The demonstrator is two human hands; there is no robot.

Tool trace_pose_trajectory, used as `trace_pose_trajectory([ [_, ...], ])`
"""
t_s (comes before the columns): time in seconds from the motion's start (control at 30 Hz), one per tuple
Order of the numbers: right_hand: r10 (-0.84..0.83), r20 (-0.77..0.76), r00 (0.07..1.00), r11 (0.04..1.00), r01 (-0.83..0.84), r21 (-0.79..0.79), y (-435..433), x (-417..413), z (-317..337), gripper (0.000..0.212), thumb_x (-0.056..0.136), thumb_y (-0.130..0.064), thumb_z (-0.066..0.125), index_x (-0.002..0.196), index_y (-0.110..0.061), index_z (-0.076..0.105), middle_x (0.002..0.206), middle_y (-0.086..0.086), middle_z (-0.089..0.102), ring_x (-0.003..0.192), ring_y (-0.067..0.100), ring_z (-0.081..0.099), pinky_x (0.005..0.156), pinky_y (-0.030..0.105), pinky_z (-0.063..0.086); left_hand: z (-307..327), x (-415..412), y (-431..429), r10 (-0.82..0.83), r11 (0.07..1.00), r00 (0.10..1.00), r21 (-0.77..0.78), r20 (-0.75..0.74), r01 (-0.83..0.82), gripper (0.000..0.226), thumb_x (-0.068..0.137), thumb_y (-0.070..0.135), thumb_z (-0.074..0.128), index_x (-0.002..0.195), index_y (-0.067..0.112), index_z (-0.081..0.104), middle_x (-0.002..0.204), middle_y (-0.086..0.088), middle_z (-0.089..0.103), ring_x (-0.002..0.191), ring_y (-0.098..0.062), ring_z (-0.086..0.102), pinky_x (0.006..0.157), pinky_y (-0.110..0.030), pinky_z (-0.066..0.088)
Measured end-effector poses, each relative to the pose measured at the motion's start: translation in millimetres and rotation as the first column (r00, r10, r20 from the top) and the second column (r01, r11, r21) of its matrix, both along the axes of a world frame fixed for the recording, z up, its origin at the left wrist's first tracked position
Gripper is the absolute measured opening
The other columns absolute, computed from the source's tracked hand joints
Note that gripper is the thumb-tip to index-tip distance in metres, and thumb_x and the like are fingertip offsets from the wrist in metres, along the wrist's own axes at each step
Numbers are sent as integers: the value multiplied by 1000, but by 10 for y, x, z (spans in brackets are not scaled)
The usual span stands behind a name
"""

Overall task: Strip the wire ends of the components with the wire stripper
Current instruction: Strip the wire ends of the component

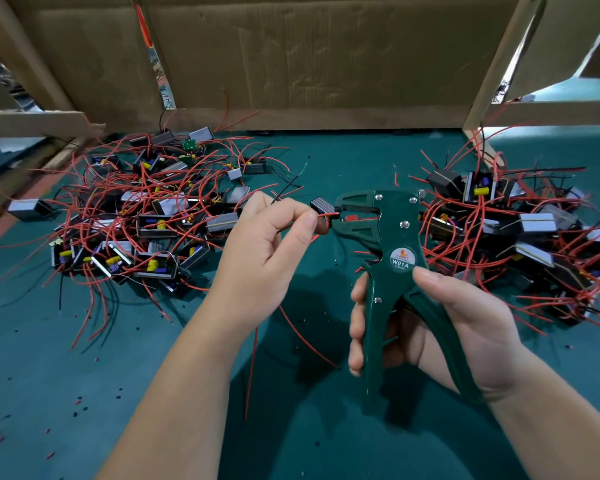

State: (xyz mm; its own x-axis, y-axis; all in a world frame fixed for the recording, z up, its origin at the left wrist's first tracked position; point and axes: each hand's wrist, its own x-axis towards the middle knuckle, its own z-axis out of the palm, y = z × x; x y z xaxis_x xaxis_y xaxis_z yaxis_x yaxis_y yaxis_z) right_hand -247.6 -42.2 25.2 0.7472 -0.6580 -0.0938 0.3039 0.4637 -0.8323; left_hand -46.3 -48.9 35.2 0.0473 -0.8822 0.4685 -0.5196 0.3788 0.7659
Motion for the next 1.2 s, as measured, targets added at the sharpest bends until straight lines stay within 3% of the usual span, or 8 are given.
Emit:
trace_pose_trajectory([
  [0.43,-118,-130,985,993,116,-16,25,70,-16,65,61,-71,71,81,-9,66,69,20,60,54,35,60,54,42,52,-16,-28,12,-2,1000,999,8,35,2,22,94,26,48,83,17,65,73,2,35,75,0,38,71,-9,29],
  [0.53,-217,-197,956,976,216,-26,47,127,-35,59,67,-70,58,71,-12,65,60,18,56,45,31,55,49,38,49,-27,-7,4,4,1000,999,4,49,-4,20,94,27,47,81,23,62,73,3,36,76,-1,38,74,-8,30],
  [0.67,-352,-231,907,933,360,-6,48,211,-51,58,60,-70,59,67,-12,61,56,15,51,40,27,49,46,36,46,-54,-55,2,15,998,997,53,71,-19,24,96,27,40,87,22,62,78,7,39,81,1,42,77,-8,30],
  [0.77,-338,-68,939,935,343,86,43,216,-34,54,76,-60,53,84,-6,60,75,19,61,56,33,60,57,45,55,-62,-86,12,9,997,999,81,-50,-5,24,96,24,37,83,25,56,83,8,47,84,1,46,79,-8,31],
  [0.83,-319,-1,948,941,317,120,33,181,-9,53,79,-55,48,89,-5,62,94,20,64,63,38,64,64,49,56,-63,-80,13,24,994,991,104,-133,-11,25,97,25,37,80,27,54,74,14,45,74,3,45,72,-10,32],
  [0.97,-122,30,992,974,114,197,35,155,19,61,77,-59,55,96,-3,69,101,21,57,65,40,65,67,52,56,-67,-117,-6,31,986,933,165,-357,30,30,100,22,38,75,25,54,59,15,39,57,-3,35,56,-14,29],
  [1.07,59,52,997,974,-69,217,80,206,-6,69,68,-57,72,109,-1,67,103,16,62,68,40,66,70,50,55,-58,-147,-35,41,975,796,198,-604,100,26,94,29,42,72,24,55,69,-9,34,62,-20,32,56,-31,24],
  [1.2,159,92,983,962,-175,212,114,250,-22,74,68,-52,75,119,0,63,114,14,62,72,38,66,73,49,55,-37,-165,-35,-65,967,586,95,-807,238,30,103,24,33,76,20,47,65,3,46,55,-14,41,49,-22,32],
])
